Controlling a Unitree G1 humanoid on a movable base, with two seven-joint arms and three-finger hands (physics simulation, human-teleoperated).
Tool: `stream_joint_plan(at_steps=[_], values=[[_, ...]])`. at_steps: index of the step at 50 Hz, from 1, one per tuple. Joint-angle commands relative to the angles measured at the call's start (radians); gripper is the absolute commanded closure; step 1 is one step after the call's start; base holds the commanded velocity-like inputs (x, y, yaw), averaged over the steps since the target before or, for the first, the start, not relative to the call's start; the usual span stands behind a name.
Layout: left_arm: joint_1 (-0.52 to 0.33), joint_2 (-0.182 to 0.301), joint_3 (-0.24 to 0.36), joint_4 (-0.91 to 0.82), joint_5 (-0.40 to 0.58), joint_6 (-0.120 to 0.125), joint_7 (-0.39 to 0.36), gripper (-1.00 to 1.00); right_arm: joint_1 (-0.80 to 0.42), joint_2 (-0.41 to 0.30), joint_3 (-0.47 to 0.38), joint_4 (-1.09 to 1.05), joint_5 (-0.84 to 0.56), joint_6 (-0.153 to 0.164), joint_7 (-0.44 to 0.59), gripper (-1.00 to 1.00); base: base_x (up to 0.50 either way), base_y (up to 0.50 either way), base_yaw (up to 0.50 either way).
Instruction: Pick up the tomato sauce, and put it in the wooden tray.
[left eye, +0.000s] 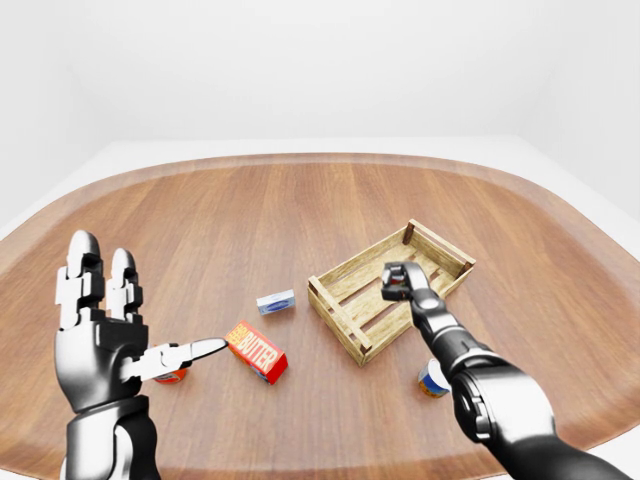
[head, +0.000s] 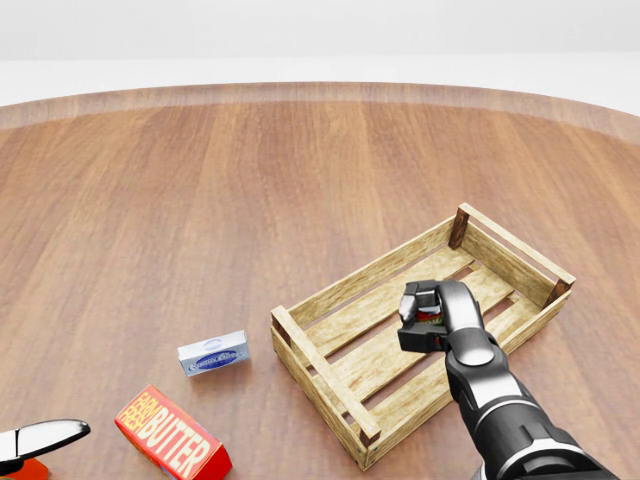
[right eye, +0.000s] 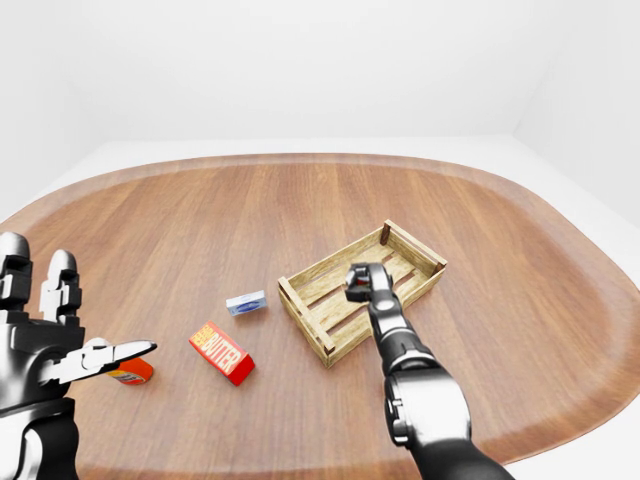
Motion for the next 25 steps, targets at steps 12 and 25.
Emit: stream_joint_plan(at_steps=[12, 25], values=[[0.002, -0.001, -0.005, 0.002, 0.004, 0.0, -0.001, -1.0, 0.005, -0.002, -0.009, -0.007, -0.017, 0.0, -0.007, 1.0, 0.0, 0.0, 0.0], [-0.002, 0.001, -0.002, 0.006, 0.004, 0.0, -0.001, -1.0, 0.005, -0.005, -0.009, -0.005, -0.023, 0.0, -0.018, -1.0, 0.0, 0.0, 0.0]])
